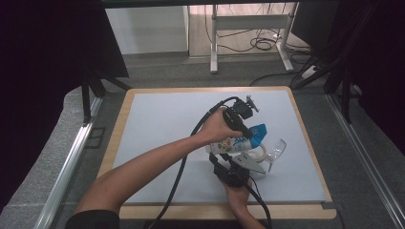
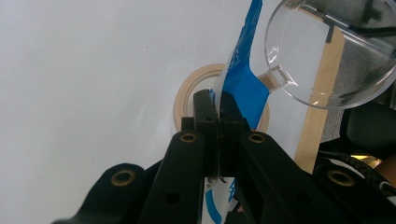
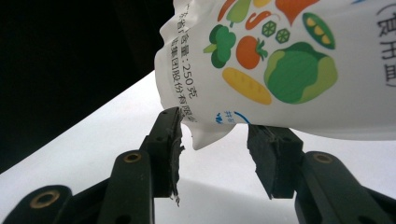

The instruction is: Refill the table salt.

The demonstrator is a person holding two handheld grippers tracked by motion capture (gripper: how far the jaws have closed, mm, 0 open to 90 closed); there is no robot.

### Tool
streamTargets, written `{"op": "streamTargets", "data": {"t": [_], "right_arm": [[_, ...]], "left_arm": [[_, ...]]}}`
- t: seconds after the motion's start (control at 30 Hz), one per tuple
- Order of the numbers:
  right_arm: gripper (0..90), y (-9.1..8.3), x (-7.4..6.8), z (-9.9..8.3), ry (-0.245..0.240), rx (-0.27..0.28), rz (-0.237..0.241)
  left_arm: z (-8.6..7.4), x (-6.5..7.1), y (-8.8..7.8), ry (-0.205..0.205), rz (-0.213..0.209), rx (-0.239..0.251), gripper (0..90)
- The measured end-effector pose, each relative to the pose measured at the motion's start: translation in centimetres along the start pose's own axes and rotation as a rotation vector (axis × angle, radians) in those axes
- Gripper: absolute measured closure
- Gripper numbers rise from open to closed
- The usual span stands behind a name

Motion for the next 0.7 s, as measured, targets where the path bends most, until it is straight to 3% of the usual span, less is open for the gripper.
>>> {"op": "streamTargets", "data": {"t": [0.7], "right_arm": [[51.5,-0.09,0.19,-0.41,-0.014,-0.023,-0.022]], "left_arm": [[-0.47,-0.13,-0.49,-0.015,-0.015,0.027,90.0]]}}
Point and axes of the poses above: each handheld gripper's, and its own axes: y roughly forward along the jaws, z roughly out of its top, x roughly to its right, the point moved 5 cm from there along y, roughly forward along the jaws, and after that the axes turned 3 degrees about -x, right-handed, at the moved point
